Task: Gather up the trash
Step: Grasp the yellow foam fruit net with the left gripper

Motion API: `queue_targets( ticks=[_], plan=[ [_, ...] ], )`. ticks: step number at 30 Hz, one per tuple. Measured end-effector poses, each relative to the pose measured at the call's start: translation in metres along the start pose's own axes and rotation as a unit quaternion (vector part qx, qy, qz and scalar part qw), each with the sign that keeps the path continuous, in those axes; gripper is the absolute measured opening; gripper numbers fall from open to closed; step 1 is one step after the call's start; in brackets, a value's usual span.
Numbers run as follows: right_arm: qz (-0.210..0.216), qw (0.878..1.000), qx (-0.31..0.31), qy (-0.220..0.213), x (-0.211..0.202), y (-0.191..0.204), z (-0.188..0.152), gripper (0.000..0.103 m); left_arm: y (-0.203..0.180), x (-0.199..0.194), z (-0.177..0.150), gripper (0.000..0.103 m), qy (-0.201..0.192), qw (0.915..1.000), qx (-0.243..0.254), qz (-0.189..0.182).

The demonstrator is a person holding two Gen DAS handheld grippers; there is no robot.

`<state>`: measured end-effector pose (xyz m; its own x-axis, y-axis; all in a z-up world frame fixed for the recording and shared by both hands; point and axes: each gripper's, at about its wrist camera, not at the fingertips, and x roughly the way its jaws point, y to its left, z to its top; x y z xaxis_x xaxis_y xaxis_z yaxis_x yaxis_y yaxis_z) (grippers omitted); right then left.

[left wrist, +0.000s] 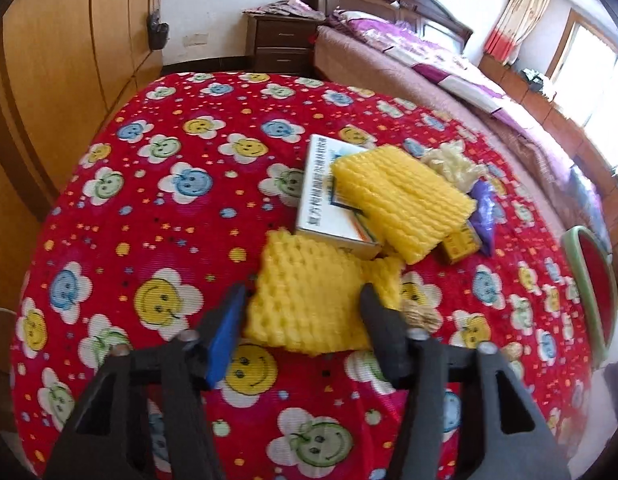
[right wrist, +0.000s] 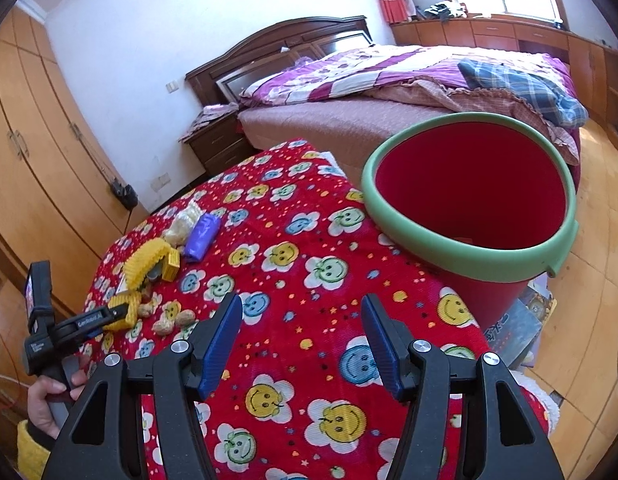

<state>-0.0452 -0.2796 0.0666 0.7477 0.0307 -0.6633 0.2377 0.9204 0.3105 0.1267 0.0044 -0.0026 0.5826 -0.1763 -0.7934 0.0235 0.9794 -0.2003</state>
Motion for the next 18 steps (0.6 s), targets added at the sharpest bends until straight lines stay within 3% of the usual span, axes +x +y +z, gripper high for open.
queue_targets(
  ticks=[2,4,10,18],
  plan=[
    [0.002,1.000,-0.007,0.006,0.005,0.006,0.000,0.063,0.001,-0.001,-0.001,0.021,0.002,0.9995,-0.006,-0.031],
    [0.007,1.000,-0.014,0.015,0.012,0.012,0.002,0.063,0.002,-0.004,-0.002,0.012,0.005,0.9981,-0.013,-0.059],
    [0.014,0.999,-0.030,0.032,0.032,0.032,0.014,0.063,0.006,-0.031,0.008,0.011,-0.023,0.9959,-0.011,-0.087],
    [0.026,0.997,-0.044,0.052,0.071,0.067,0.040,0.063,0.017,-0.044,0.050,0.011,-0.081,0.9958,0.005,-0.043]
  ],
)
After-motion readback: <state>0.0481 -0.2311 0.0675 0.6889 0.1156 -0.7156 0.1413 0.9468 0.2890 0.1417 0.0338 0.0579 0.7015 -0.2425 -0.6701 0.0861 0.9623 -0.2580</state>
